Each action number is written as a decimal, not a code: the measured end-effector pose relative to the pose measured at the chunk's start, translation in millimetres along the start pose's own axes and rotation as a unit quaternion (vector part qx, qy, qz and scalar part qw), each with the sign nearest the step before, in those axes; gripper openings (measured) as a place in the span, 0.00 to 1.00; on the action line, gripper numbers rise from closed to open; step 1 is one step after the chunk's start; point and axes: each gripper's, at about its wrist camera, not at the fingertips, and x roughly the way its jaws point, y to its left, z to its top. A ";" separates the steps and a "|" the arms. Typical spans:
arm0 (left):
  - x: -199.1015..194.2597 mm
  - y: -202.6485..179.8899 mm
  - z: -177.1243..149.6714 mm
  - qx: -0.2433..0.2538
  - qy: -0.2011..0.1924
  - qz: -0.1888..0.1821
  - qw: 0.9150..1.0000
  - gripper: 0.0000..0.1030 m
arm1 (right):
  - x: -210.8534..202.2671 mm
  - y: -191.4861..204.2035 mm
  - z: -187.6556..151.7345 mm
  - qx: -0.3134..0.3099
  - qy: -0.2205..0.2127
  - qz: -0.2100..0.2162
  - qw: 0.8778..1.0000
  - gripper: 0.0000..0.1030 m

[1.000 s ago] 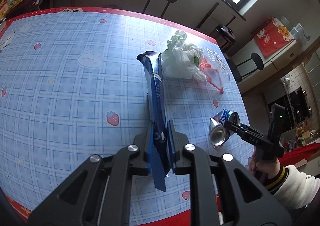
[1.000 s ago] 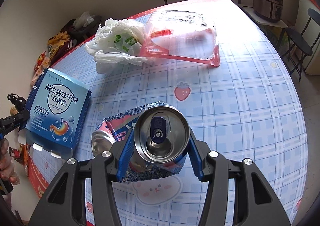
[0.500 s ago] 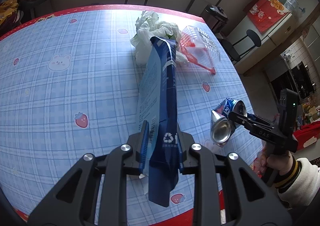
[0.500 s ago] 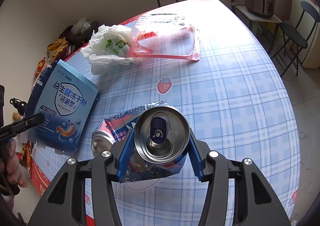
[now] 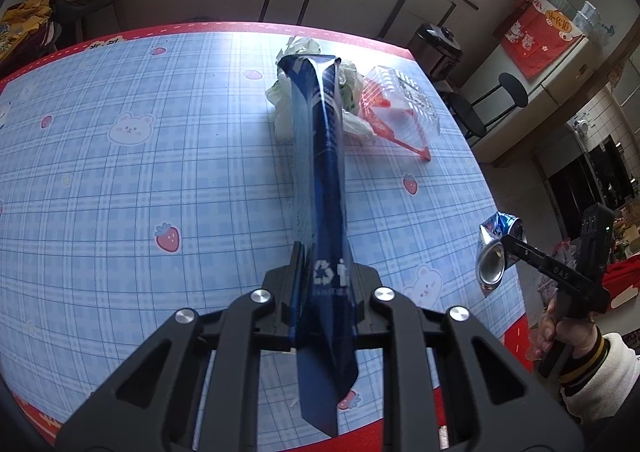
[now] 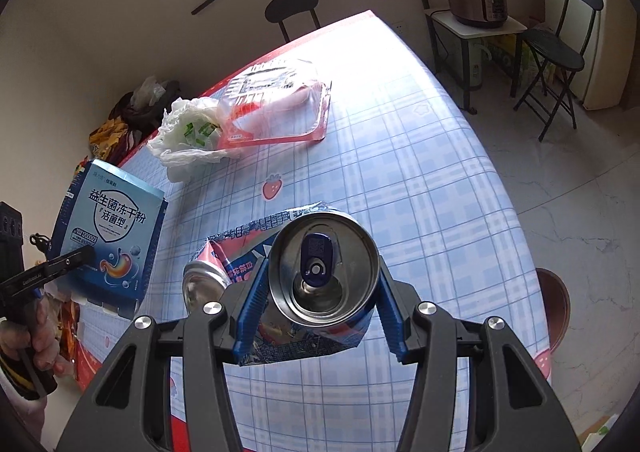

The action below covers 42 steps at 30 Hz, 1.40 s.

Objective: Collect trash
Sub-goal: 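Lift the blue box with the left tool while right holds the can, then carry the blue box and crushed can over the brown bin with both tools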

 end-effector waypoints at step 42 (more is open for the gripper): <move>195.5 -460.4 -59.1 0.199 0.170 -0.144 0.954 0.20 | -256.0 -328.0 -94.0 0.221 -0.170 -0.135 0.951 0.49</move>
